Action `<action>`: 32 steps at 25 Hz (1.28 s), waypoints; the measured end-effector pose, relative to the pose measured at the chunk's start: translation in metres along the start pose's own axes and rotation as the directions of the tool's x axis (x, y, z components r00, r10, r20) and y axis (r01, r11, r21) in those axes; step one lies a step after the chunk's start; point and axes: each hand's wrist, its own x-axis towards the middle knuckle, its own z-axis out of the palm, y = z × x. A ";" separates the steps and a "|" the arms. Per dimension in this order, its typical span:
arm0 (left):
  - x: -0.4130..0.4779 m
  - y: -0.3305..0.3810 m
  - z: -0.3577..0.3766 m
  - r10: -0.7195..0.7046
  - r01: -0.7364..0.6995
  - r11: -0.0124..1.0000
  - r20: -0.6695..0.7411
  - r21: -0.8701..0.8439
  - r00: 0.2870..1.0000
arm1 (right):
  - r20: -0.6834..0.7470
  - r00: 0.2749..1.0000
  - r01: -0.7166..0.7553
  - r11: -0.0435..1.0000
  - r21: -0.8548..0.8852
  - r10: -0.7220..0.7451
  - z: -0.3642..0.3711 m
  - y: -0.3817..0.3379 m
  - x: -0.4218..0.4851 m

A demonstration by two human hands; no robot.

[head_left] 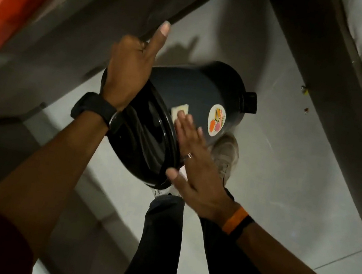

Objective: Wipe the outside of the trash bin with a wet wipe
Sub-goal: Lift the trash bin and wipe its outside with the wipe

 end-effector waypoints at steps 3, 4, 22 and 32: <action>0.011 0.008 -0.002 -0.040 0.034 0.996 -0.081 -0.080 0.996 | -0.077 0.953 -0.285 0.954 0.096 0.293 -0.030 0.040 0.033; 0.006 0.009 -0.002 0.041 -0.046 0.995 -0.058 -0.086 0.997 | -0.095 0.897 -0.415 0.896 0.159 0.432 -0.043 0.055 0.047; -0.030 0.008 -0.011 0.204 -0.269 0.926 0.248 0.265 0.947 | 0.041 0.916 -0.402 0.912 0.084 0.399 -0.047 0.060 0.033; -0.021 -0.025 -0.009 0.154 -0.158 0.984 0.053 0.083 0.987 | 0.020 0.986 -0.166 0.984 0.061 0.165 0.002 0.036 0.022</action>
